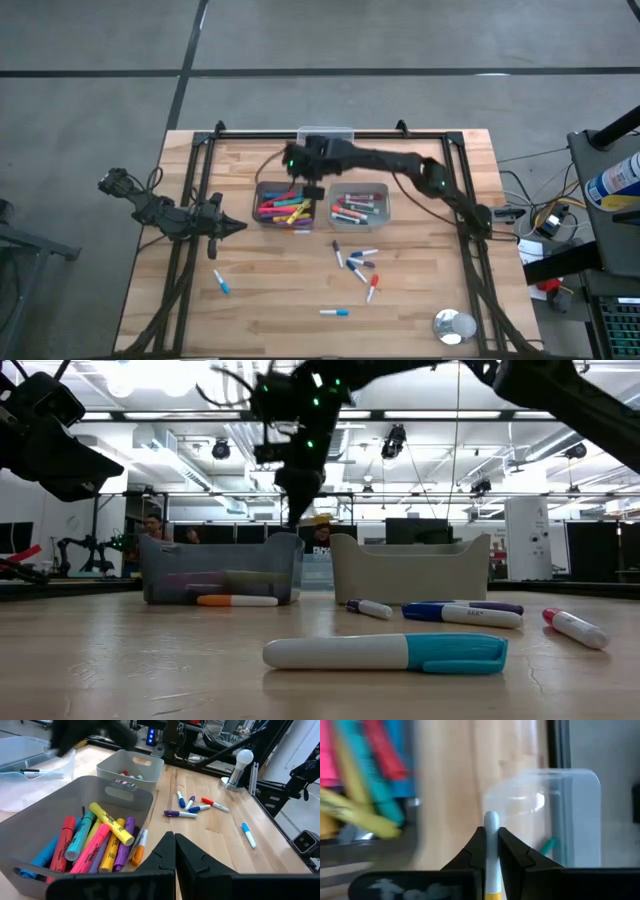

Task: Pick & Place Markers
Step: Put the small yellow highlighter pen into the transparent bin, then put the bottom small light blue highlighter pen into the transparent bin

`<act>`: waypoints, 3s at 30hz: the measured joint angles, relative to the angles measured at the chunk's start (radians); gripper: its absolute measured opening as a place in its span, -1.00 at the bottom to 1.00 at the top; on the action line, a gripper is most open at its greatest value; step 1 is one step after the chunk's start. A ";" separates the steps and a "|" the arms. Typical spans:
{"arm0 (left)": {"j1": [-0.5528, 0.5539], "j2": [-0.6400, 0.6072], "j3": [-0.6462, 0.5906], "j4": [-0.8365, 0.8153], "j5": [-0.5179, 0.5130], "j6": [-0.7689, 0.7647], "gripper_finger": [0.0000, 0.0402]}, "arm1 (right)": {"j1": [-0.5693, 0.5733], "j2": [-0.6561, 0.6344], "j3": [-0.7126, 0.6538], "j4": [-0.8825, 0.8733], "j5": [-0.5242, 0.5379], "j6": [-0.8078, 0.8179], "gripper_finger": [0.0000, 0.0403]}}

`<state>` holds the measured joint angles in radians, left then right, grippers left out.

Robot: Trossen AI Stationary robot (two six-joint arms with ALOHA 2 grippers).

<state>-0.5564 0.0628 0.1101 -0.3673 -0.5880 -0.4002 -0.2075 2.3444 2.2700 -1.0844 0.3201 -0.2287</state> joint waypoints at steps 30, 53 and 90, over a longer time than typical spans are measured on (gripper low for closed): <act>0.000 0.000 0.000 0.000 0.000 0.003 -1.00 | -0.136 -0.051 -0.019 -0.131 -0.143 0.186 -0.13; -0.001 0.000 -0.003 0.057 0.248 0.082 -1.00 | 0.480 -0.087 -0.045 -0.062 -0.173 0.458 -0.22; -0.001 0.004 -0.012 0.068 0.281 0.085 -1.00 | 0.755 -0.084 -0.508 0.403 -0.199 0.885 -0.30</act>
<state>-0.5571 0.0666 0.0980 -0.2993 -0.3069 -0.3149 0.5477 2.2600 1.7623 -0.6810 0.1211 0.6563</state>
